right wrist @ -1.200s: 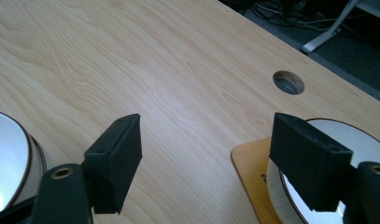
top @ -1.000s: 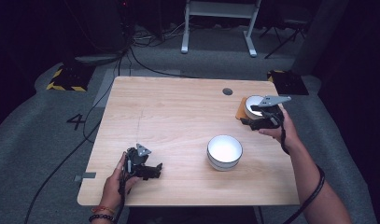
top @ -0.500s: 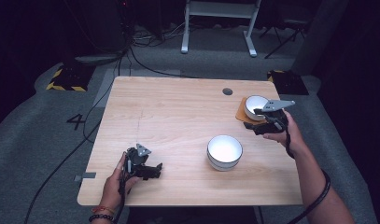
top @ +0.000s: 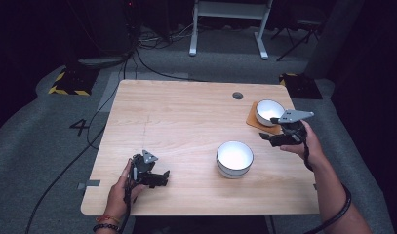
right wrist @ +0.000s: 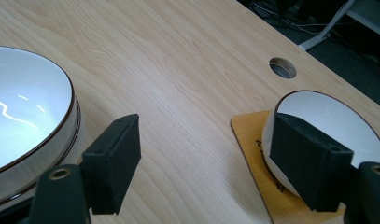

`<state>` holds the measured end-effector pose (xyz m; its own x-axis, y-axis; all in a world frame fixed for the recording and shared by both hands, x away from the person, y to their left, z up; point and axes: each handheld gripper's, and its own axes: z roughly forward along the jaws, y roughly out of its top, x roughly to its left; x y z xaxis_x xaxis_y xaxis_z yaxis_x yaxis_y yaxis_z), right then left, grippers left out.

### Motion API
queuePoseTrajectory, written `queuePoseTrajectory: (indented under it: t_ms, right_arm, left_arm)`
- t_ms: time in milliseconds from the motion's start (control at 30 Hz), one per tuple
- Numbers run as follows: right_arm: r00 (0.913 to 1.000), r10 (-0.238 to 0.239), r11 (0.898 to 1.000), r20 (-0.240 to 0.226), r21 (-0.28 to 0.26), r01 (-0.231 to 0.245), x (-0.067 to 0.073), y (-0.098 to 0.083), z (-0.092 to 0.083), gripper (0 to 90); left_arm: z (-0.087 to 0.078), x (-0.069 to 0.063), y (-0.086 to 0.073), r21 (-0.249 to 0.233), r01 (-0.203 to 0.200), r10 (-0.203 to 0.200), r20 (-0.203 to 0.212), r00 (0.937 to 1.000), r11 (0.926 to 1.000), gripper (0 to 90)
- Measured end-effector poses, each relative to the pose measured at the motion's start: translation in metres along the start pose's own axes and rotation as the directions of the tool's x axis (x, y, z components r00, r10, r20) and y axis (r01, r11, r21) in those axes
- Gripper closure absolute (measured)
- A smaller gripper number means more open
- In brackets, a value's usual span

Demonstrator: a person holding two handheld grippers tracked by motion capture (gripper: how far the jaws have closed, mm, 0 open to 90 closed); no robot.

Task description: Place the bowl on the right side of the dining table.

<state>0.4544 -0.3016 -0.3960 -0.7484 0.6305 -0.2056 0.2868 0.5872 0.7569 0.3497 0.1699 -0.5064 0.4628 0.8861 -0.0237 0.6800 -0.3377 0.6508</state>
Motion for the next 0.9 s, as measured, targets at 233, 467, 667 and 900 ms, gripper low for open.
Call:
queuePoseTrajectory:
  t_ms: [233, 467, 667, 900]
  right_arm:
    - [1.0, 0.007, 1.0, -0.007, -0.002, -0.007, 0.003, -0.008, -0.004, 24.0]
    - [0.9999, 0.008, 1.0, 0.008, 0.004, -0.008, 0.005, -0.015, -0.012, 24.0]
    - [0.9997, 0.015, 1.0, 0.019, 0.0, -0.015, 0.005, -0.021, -0.017, 24.0]
    - [0.9999, 0.005, 1.0, 0.01, -0.004, -0.005, 0.009, -0.027, -0.021, 23.6]
  left_arm:
    - [0.0, 0.0, 0.0, -0.002, 0.001, -0.001, 0.002, 1.0, 1.0, 0.1]
    - [0.0, 0.0, 0.0, -0.001, 0.0, 0.0, 0.001, 1.0, 1.0, 0.1]
    - [0.0, 0.0, 0.0, -0.002, 0.001, -0.001, 0.002, 1.0, 1.0, 0.1]
    - [0.0, 0.0, 0.0, -0.002, 0.0, 0.0, 0.001, 1.0, 1.0, 0.1]
